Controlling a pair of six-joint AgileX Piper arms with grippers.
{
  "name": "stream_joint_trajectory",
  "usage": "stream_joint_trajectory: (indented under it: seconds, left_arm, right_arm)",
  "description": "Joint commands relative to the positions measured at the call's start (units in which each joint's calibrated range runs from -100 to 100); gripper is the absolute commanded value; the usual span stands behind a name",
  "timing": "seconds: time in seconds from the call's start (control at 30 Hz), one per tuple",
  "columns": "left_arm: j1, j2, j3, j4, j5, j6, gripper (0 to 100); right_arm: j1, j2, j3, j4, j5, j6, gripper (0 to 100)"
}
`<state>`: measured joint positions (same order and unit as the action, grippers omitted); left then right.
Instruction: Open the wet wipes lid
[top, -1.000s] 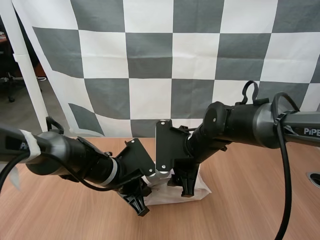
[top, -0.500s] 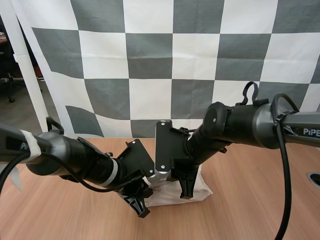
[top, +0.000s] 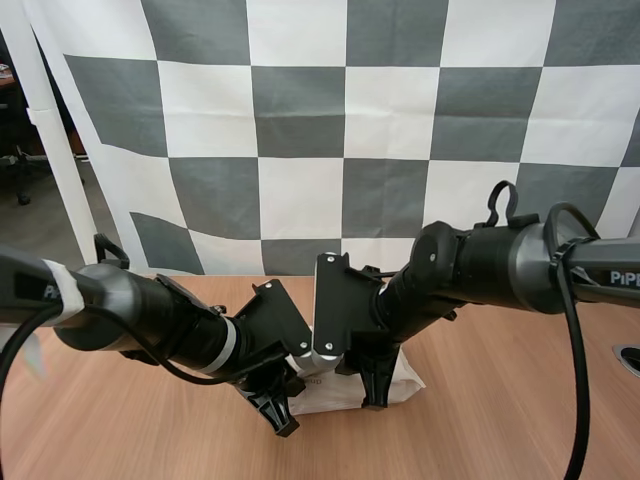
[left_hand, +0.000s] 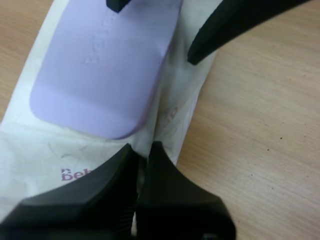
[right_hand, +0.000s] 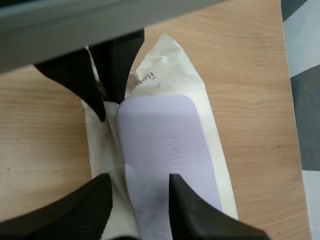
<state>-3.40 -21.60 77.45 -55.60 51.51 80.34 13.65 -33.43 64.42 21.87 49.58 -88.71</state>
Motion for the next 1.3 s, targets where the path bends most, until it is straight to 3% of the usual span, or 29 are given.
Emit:
stream_joint_trajectory:
  seconds: [0.0, 0.1, 0.33, 1.07, 1.27]
  left_arm:
    - [-0.04, 0.04, 0.03, -0.14, 0.19, -0.09, 0]
    - [-0.04, 0.04, 0.03, -0.14, 0.52, -0.09, 0]
    - [-0.04, 0.04, 0.03, 0.07, 0.86, -0.09, 0]
    - [-0.04, 0.04, 0.03, 0.16, 0.86, -0.09, 0]
    - [-0.04, 0.04, 0.03, 0.2, 0.86, -0.09, 0]
  right_arm:
    - [-0.02, 0.0, 0.26, 0.39, -1.75, -0.22, 62]
    - [-0.02, 0.0, 0.26, 2.26, -2.66, -0.51, 53]
    - [-0.02, 0.0, 0.26, 3.08, -3.4, -1.14, 0]
    - [-0.02, -0.12, -3.15, 3.48, -7.07, -0.72, 0]
    - [-0.02, 1.93, -3.13, 3.48, -18.65, -1.16, 0]
